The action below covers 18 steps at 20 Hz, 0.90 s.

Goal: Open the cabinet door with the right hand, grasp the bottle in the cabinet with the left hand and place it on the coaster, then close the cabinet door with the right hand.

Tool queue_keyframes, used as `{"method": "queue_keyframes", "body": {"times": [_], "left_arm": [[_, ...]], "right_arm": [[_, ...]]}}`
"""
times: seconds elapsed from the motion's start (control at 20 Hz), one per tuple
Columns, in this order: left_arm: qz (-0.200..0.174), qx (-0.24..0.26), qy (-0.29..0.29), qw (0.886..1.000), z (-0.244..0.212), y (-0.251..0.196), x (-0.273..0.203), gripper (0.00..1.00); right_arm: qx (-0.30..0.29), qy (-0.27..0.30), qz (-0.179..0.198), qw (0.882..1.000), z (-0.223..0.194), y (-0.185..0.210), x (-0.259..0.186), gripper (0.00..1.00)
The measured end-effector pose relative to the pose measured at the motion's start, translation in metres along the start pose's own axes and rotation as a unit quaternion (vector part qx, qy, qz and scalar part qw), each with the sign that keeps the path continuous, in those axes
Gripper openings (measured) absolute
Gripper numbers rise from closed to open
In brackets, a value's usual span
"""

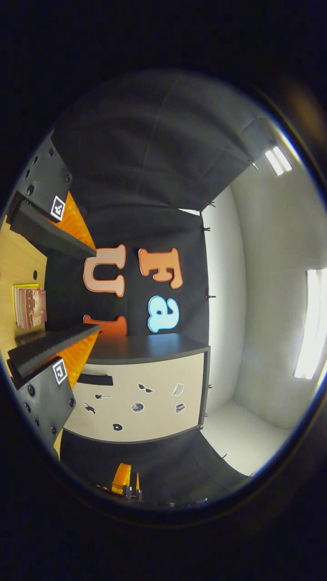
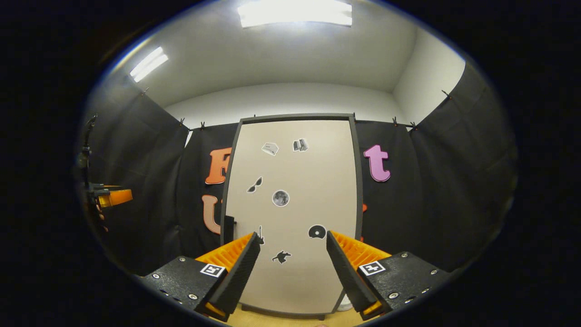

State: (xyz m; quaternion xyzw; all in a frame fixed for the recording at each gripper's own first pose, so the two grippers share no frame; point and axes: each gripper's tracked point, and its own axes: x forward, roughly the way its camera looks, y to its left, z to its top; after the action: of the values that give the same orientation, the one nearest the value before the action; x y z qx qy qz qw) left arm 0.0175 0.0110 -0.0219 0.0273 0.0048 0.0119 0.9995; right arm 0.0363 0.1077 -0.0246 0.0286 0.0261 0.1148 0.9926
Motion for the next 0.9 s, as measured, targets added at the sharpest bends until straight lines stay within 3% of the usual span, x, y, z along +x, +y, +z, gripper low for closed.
{"method": "queue_keyframes", "body": {"times": [0.4,0.9], "left_arm": [[0.028,0.008,0.003,1.000,-0.011,0.037,-0.009,0.94],[0.078,0.022,0.019,0.997,-0.033,0.098,-0.022,0.94]], "right_arm": [[0.010,0.034,0.042,0.998,-0.038,0.060,0.048,0.96],[0.023,0.107,0.097,0.989,-0.093,0.148,0.122,0.92]]}}
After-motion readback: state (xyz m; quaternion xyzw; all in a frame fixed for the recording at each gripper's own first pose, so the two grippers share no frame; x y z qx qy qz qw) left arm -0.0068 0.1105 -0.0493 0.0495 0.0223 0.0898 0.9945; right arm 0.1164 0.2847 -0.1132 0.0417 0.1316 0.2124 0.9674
